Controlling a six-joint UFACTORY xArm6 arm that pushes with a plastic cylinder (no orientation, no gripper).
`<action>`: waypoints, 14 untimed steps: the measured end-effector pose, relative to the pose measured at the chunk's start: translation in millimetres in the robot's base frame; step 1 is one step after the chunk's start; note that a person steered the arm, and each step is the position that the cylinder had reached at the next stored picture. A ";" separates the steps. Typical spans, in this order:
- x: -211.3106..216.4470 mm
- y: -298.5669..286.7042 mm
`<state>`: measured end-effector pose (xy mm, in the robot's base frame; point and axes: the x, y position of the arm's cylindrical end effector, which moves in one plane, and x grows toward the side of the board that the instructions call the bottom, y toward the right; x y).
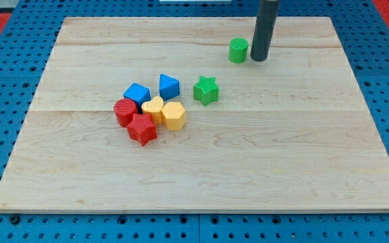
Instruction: Move the green circle into the yellow hexagon
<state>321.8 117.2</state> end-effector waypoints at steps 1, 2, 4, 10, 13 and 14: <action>-63.8 35.8; -94.3 -13.8; 1.7 -28.6; 114.8 -5.9; 115.5 -89.6; 122.5 -94.9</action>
<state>444.3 22.3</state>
